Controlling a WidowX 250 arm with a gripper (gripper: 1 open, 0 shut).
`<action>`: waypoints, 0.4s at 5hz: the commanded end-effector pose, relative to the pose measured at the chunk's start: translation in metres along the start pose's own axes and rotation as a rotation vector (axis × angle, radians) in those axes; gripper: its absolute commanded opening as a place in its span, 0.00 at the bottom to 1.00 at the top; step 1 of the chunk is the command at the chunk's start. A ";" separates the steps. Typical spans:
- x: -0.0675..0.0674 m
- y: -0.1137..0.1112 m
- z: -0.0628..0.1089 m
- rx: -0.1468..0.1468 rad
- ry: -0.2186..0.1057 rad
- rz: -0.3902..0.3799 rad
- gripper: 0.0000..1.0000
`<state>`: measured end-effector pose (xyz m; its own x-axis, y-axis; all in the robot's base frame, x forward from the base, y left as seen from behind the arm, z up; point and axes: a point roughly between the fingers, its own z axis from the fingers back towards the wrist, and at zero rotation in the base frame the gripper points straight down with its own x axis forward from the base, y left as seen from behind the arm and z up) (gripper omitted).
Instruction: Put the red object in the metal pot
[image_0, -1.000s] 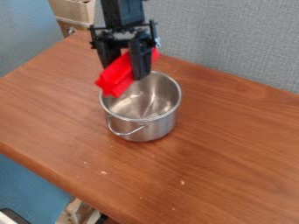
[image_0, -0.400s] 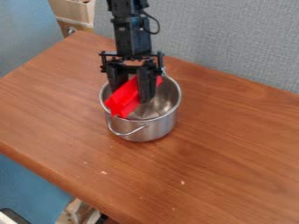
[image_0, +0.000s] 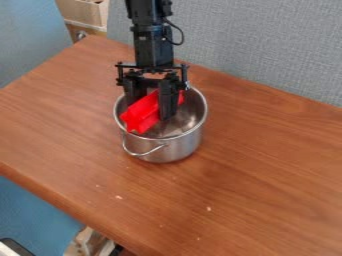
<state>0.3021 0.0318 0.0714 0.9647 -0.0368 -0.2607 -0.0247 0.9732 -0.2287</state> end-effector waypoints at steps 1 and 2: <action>0.007 0.000 0.014 0.023 -0.049 -0.011 0.00; 0.010 0.003 0.015 0.028 -0.048 -0.006 0.00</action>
<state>0.3087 0.0355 0.0656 0.9618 -0.0314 -0.2719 -0.0297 0.9756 -0.2177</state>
